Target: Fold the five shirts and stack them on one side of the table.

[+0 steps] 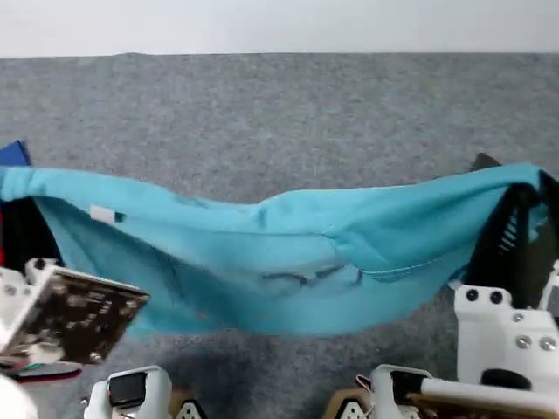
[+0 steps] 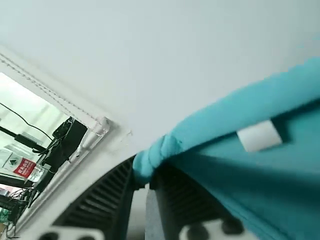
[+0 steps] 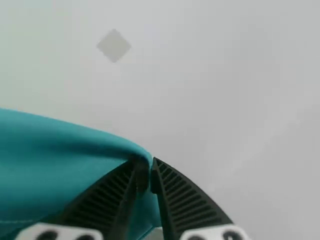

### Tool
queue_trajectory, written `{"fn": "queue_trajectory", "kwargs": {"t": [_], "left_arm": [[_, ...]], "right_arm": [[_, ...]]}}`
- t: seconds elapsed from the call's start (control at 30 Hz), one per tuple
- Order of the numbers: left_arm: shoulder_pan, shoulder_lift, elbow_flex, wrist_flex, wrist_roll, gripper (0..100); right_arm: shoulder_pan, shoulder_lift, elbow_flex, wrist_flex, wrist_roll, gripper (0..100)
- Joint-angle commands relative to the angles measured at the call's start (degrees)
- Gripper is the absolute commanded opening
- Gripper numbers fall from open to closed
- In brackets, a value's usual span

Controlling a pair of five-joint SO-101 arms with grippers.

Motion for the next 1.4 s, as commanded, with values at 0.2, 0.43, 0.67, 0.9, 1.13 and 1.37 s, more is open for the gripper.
{"fn": "queue_trajectory", "kwargs": {"t": [0.2, 0.43, 0.67, 0.9, 1.13, 1.37], "left_arm": [[-0.35, -1.76, 9.63, 0.0, -3.69, 0], [-0.35, -2.29, 9.63, -2.2, -3.69, 0], [-5.36, -2.29, 3.12, -1.93, -3.69, 0], [-7.65, -3.96, -4.53, -1.93, -3.69, 0], [-7.65, -6.24, -0.22, -1.85, -3.69, 0], [-7.3, -5.71, 19.91, -3.43, -5.89, 0]], "right_arm": [[0.84, 3.3, 0.35, -3.38, 0.62, 1.0], [1.1, 2.86, 0.35, -4.7, 0.62, 1.1], [1.19, -2.51, 0.35, -4.0, 4.31, 1.1], [1.27, -8.13, 0.35, -1.71, 9.93, 1.1], [1.27, -6.02, 0.7, -2.07, 12.04, 1.1], [0.13, 9.63, 0.79, -1.45, 9.32, 1.1]]}}
